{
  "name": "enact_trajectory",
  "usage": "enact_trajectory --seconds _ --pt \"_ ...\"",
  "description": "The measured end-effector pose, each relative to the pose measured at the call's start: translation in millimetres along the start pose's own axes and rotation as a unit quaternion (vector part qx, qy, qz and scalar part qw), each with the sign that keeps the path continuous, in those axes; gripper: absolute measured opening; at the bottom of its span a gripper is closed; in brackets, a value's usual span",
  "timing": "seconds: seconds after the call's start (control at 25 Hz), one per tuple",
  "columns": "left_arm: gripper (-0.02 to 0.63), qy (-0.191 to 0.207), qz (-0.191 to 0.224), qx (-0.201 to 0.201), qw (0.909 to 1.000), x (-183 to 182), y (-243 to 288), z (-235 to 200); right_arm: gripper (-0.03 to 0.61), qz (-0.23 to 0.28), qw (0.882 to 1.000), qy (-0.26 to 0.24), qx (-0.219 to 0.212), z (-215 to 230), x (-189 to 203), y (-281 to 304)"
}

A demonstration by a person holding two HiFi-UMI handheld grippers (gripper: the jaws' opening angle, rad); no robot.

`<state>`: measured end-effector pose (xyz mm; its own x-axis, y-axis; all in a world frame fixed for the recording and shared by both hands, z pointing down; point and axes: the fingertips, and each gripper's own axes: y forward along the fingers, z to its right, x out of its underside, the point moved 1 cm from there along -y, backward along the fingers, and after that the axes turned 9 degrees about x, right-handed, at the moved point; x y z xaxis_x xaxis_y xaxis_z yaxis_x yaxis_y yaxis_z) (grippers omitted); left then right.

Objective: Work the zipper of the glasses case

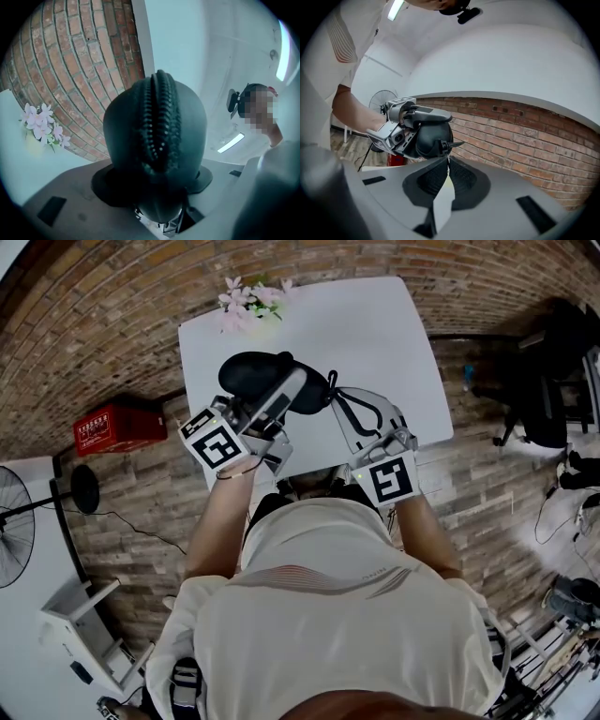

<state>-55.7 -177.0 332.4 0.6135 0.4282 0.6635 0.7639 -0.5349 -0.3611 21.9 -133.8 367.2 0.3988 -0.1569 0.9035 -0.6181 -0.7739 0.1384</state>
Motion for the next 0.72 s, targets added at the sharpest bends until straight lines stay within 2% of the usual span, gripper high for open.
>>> enact_trajectory --seconds 0.32,0.48,0.72 --pt "0.258 -0.01 -0.099 0.015 0.9949 18.4 2.8 -0.8 0.06 0.003 0.999 -0.033 -0.024 -4.2 1.8 1.9" --pt "0.259 0.002 -0.172 0.021 0.9849 35.4 3.1 2.0 0.06 0.002 0.998 -0.046 -0.034 -8.9 5.3 2.0" --pt "0.259 0.013 -0.255 0.039 0.9662 54.6 0.2 5.8 0.058 0.015 0.997 -0.061 -0.048 -16.9 7.2 3.0"
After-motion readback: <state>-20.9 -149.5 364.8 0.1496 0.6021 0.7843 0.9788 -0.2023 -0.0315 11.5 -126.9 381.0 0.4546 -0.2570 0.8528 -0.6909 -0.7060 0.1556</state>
